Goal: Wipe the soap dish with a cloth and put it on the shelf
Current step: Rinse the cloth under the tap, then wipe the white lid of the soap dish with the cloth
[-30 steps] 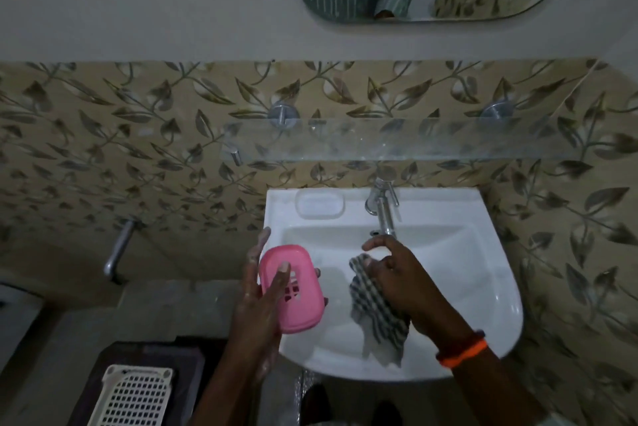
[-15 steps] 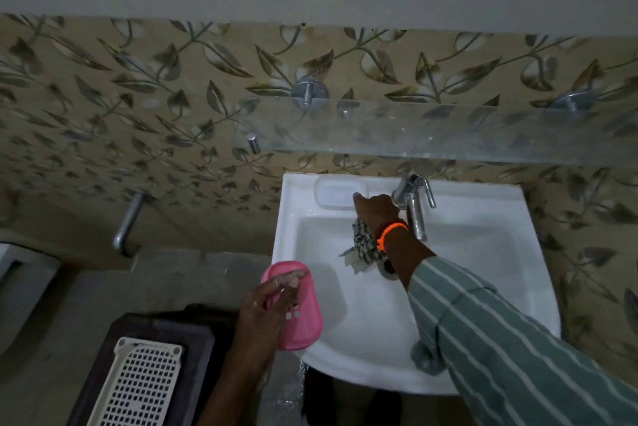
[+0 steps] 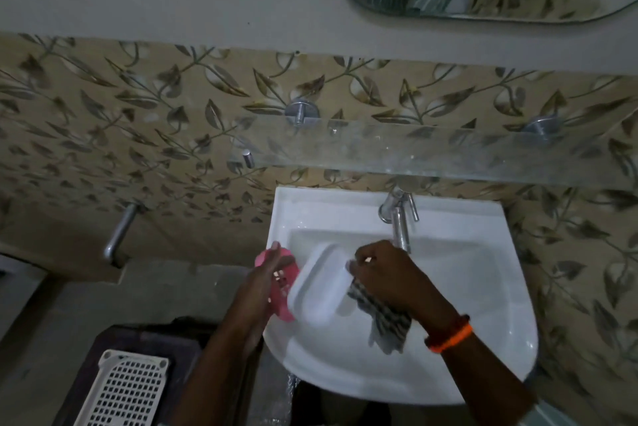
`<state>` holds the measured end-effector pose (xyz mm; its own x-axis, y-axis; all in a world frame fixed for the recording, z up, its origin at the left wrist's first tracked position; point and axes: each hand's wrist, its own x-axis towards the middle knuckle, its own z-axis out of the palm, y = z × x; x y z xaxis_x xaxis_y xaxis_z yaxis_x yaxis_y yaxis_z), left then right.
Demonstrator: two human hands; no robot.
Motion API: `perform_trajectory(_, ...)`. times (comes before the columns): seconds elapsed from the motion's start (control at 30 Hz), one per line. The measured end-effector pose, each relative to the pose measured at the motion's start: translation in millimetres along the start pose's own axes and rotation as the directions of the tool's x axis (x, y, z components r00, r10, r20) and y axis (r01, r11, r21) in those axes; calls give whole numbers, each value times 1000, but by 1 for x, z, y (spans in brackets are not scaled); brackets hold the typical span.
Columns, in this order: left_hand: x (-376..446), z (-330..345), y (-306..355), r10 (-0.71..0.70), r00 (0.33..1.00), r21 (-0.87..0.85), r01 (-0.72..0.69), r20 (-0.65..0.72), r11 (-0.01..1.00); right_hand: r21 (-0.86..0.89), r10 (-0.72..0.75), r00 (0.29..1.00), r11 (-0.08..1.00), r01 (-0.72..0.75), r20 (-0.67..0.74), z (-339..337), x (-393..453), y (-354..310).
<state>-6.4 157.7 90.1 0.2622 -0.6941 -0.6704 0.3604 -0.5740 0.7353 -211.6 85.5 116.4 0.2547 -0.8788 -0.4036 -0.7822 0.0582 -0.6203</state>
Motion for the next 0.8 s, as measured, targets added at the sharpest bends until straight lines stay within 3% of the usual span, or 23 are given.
perform_trajectory(0.1, -22, 18, 19, -154, 925, -37, 178, 347, 983, -96, -76, 997, 992, 76, 11, -2, -35, -3)
perform_trajectory(0.13, -31, 25, 19, -163, 902, -4, 180, 399, 984, -109, -88, 996, 990, 85, -24, -2, -44, -4)
perform_trajectory(0.23, -60, 47, 11, -154, 893, 18, 161, 423, 987, -41, -97, 975, 995, 90, -199, -4, -60, -3)
perform_trajectory(0.33, -78, 60, -5, -157, 883, -102, 224, 443, 969, 9, -59, 955, 998, 64, -292, -6, -70, -1)
perform_trajectory(0.47, -90, 69, -15, -131, 877, -246, 270, 463, 931, 21, -119, 940, 991, 133, -321, -15, -88, -2)
perform_trajectory(0.57, -90, 70, -16, -87, 895, -321, 246, 437, 914, 152, -125, 930, 971, 187, -346, -17, -102, -1)
perform_trajectory(0.7, -89, 71, -15, -31, 912, -389, 205, 409, 898, 135, -202, 790, 932, 337, -579, -3, -121, -6)
perform_trajectory(0.8, -90, 77, -18, -24, 900, -419, 226, 435, 879, -149, -441, 658, 880, 452, -610, 8, -125, -3)
